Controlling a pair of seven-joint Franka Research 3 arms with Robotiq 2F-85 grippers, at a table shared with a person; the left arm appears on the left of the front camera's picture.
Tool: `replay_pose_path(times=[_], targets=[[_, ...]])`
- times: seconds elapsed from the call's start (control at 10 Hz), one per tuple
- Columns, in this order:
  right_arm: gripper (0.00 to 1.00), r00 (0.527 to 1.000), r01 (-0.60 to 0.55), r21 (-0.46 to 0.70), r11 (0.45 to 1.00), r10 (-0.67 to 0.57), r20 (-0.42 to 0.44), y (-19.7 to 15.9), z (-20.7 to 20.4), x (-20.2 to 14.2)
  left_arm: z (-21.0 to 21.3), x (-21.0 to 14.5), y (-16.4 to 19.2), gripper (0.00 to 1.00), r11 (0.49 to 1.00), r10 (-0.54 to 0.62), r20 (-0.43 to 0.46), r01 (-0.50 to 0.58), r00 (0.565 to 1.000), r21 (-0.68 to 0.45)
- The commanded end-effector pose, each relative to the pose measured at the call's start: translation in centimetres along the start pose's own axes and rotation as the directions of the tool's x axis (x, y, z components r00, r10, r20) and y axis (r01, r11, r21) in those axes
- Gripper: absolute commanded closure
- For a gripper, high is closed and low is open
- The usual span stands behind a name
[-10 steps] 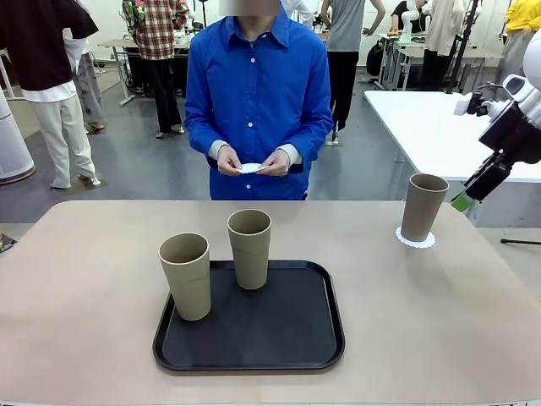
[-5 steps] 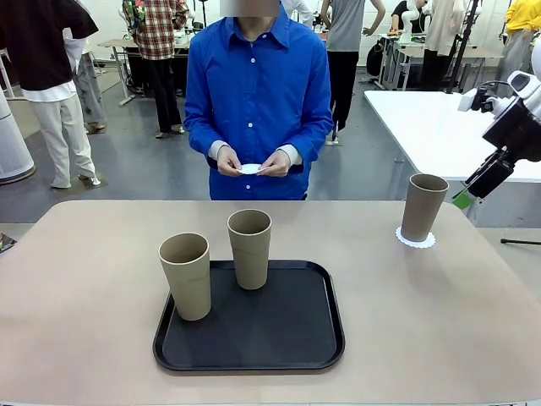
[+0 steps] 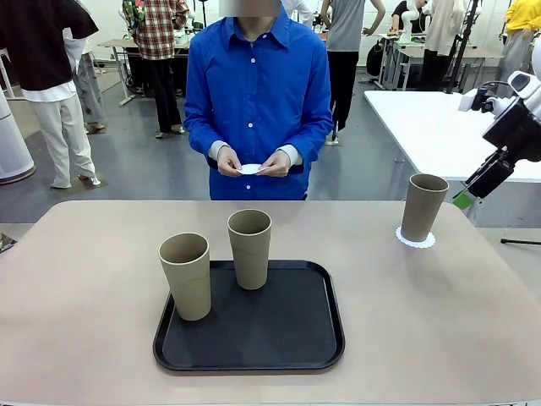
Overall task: Place coasters on the table and set cups on them.
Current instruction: Take one Reusable plastic cup from the Flat Tray and place it on a coaster set by the human.
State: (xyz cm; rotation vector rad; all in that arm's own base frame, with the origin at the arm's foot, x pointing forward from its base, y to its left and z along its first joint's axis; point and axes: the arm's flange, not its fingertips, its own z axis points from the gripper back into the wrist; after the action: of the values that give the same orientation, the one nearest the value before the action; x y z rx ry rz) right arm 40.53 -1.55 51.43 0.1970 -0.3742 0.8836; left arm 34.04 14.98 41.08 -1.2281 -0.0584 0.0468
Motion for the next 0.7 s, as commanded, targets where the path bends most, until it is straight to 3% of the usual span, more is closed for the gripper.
replay_pose_path(times=[0.0,0.2,0.3,0.4,0.5,0.6], targets=[[0.0,1.0,-0.008,-0.017,1.0,0.007,-0.018,0.2,-0.2,-0.2,0.2,-0.1,-0.1,0.0,1.0,-0.007,0.001,0.007,1.0,-0.011],[0.0,1.0,0.0,0.0,1.0,0.0,0.0,0.0,0.0,0.0,0.2,-0.1,-0.1,0.0,1.0,-0.007,0.001,0.007,1.0,-0.011],[0.0,0.941,0.319,-0.078,0.945,-0.325,-0.097,0.2,1.7,-1.6,0.2,-0.1,-0.1,0.0,1.0,-0.007,0.001,0.007,1.0,-0.011],[0.0,0.881,0.442,-0.055,0.895,-0.445,-0.159,0.0,2.3,-2.8,0.2,-0.1,-0.1,0.0,1.0,-0.007,0.001,0.007,1.0,-0.011],[0.0,0.857,0.506,0.118,0.855,-0.482,-0.184,-0.2,2.1,-3.7,0.2,-0.1,-0.1,0.0,1.0,-0.007,0.001,0.007,1.0,-0.011],[0.0,0.829,0.556,0.215,0.803,-0.519,-0.207,-0.5,1.2,-4.4,0.2,-0.1,-0.1,0.0,1.0,-0.007,0.001,0.007,1.0,-0.011]])
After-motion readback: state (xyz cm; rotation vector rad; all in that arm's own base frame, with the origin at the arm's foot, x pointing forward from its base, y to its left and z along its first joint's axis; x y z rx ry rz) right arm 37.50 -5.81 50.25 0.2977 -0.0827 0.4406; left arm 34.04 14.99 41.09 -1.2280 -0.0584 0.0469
